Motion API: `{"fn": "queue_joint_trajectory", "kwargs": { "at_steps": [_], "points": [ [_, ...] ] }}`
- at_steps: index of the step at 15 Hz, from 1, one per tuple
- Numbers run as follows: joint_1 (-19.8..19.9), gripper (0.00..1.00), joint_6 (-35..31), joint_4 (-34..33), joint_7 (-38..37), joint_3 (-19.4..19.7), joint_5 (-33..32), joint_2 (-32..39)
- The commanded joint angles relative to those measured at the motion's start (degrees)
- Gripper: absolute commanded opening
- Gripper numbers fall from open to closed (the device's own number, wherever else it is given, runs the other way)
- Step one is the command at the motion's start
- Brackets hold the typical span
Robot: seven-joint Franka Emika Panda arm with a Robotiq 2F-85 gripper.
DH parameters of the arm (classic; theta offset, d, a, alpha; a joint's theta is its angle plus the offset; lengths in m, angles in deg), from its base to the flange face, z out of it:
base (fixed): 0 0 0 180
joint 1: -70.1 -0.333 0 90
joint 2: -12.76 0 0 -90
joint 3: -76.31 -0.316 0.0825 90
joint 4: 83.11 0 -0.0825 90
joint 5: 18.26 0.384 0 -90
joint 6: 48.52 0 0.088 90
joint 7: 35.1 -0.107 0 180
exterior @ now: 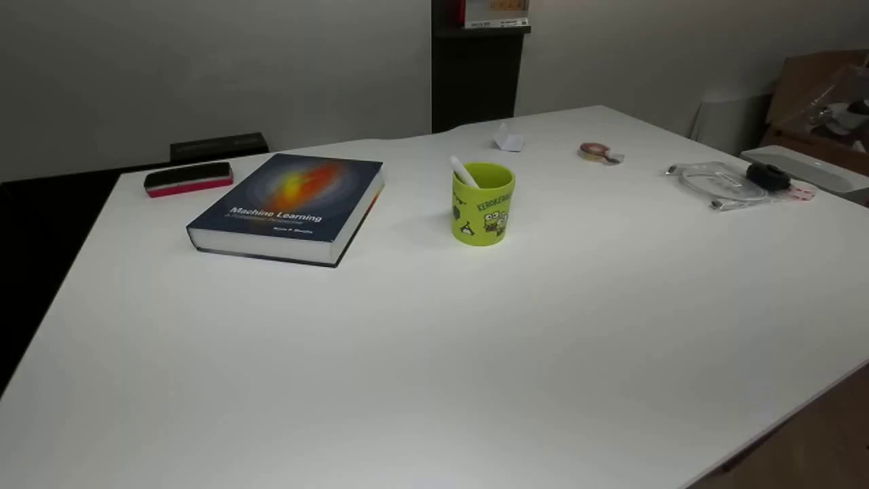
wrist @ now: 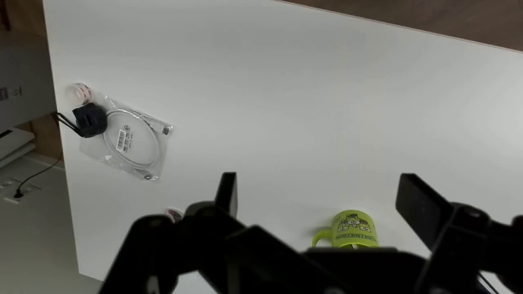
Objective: Take the blue marker out of the yellow mug
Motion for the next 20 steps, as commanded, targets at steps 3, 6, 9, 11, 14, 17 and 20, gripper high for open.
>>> {"fn": "queue_joint_trajectory", "kwargs": {
  "at_steps": [3,6,9,11,14,17,20],
  "points": [
    [0.81,1.0,-4.97,-0.87,-1.44,-0.54,-2.08,4.31],
    [2.36,1.0,-11.92,-3.57,-2.91,-1.49,-4.8,13.01],
    [4.07,1.0,-17.93,-7.72,-5.17,-2.71,-6.64,23.41],
    [4.99,1.0,-19.77,-11.57,-8.01,-4.18,-8.79,30.17],
    [4.51,1.0,-19.9,-19.67,-12.69,-5.47,-12.0,40.66],
    [1.37,1.0,-18.12,-29.2,-16.11,-5.39,-13.75,50.26],
    [-3.07,1.0,-14.5,-38.31,-19.73,-4.21,-11.65,58.36]
  ]
}}
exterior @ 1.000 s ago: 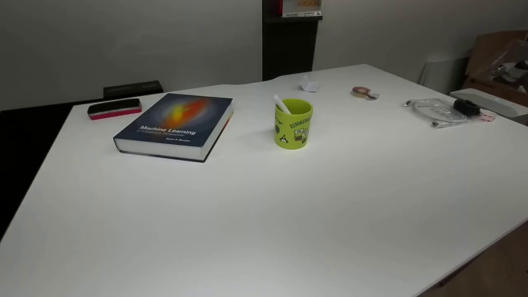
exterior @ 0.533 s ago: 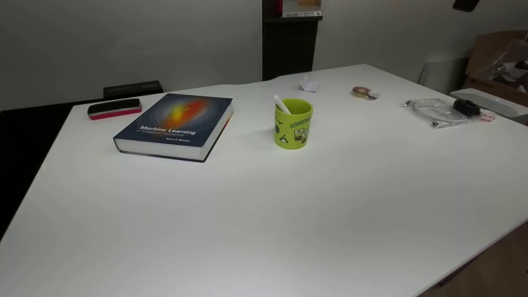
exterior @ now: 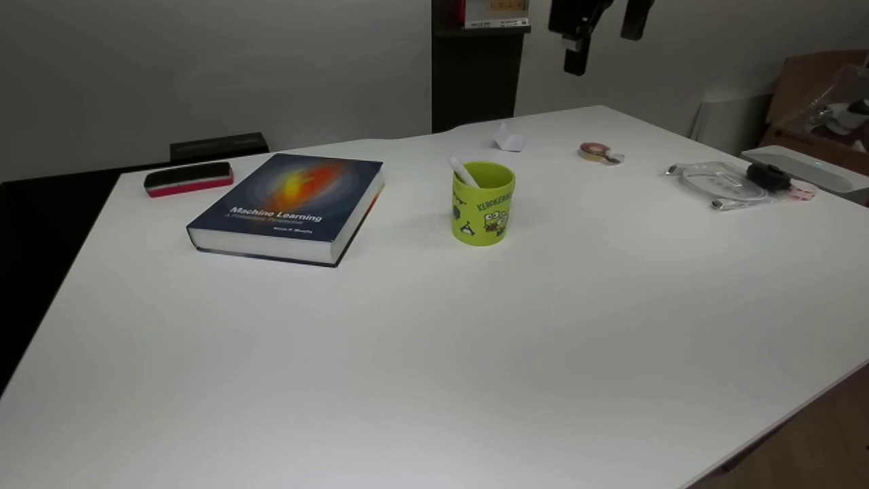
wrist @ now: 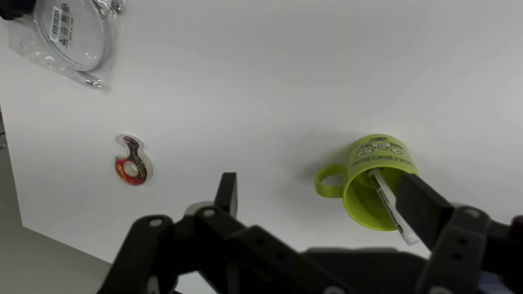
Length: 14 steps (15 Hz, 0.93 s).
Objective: Take the blue marker out of the yellow mug
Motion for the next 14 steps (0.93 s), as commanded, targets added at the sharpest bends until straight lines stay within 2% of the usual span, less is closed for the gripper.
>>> {"fn": "queue_joint_trajectory", "kwargs": {
  "at_steps": [1,3,4,10,14],
  "points": [
    [-5.12,1.0,5.65,-13.0,-5.31,1.23,2.61,10.91],
    [-7.37,1.0,6.91,-17.3,-6.93,1.92,4.88,14.55],
    [-7.11,1.0,4.04,-11.34,-3.7,2.68,4.24,10.27],
    [-8.74,1.0,4.84,-12.35,-4.49,4.2,3.25,11.7],
    [-9.85,1.0,1.64,-14.84,-5.06,5.64,2.22,16.37]
  ]
}}
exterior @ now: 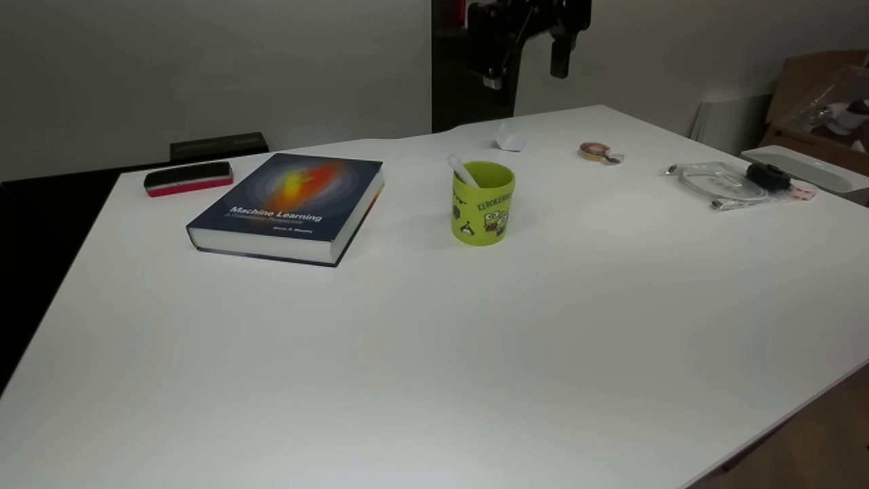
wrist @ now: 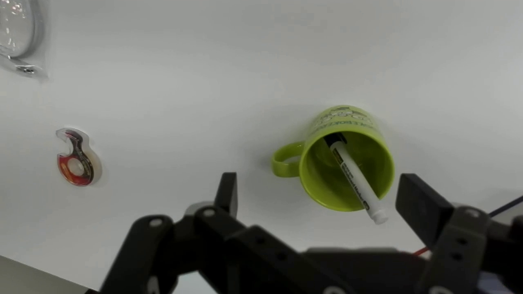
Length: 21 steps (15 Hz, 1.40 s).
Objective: Take the blue marker out of the yellow mug
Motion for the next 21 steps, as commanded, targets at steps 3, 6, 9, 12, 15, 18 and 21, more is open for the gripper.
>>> {"fn": "queue_joint_trajectory", "kwargs": {
  "at_steps": [3,6,9,12,15,18,21],
  "points": [
    [-2.69,1.0,-2.9,-4.8,-0.58,2.22,-0.79,7.33],
    [-4.55,1.0,-4.57,-7.99,-1.04,3.34,-1.32,11.51],
    [-6.34,1.0,-5.55,-12.12,-0.76,4.49,-1.42,15.42],
    [-7.46,1.0,-5.21,-16.57,0.3,5.16,-0.84,18.85],
    [-7.6,1.0,-4.76,-19.18,1.24,4.96,0.49,21.03],
    [-7.59,1.0,-4.79,-19.98,1.85,5.0,1.2,21.73],
    [-7.3,0.69,-4.68,-20.27,2.25,4.85,2.22,21.88]
  ]
}}
